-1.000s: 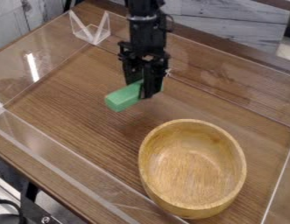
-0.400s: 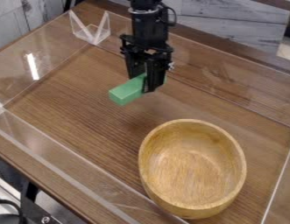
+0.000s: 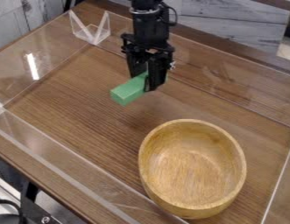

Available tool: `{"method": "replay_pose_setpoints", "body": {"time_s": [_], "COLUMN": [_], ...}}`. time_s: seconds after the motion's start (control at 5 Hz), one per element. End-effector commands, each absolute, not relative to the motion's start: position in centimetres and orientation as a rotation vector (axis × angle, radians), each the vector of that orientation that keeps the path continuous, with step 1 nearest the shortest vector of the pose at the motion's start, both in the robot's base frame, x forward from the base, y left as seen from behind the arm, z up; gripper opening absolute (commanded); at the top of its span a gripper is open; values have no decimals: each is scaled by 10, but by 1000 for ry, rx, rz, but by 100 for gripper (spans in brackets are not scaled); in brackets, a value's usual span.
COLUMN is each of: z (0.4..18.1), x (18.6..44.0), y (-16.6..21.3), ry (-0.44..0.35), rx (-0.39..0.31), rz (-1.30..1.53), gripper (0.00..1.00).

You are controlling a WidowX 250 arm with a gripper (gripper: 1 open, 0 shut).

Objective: Put the green block in the brown bowl

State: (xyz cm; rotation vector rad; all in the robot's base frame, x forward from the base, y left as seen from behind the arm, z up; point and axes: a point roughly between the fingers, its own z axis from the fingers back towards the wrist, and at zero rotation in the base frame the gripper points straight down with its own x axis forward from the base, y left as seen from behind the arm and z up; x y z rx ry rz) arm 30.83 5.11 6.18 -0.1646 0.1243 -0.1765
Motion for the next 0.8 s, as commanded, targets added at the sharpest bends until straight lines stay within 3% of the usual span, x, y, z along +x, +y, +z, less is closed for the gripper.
{"method": "replay_pose_setpoints", "body": {"time_s": [0.0, 0.6], "z": [82, 73], "x": [323, 324], "y": [52, 52], "ry": [33, 29], "rx": [-131, -125], "rz": [-187, -182], "gripper": [0, 0]}}
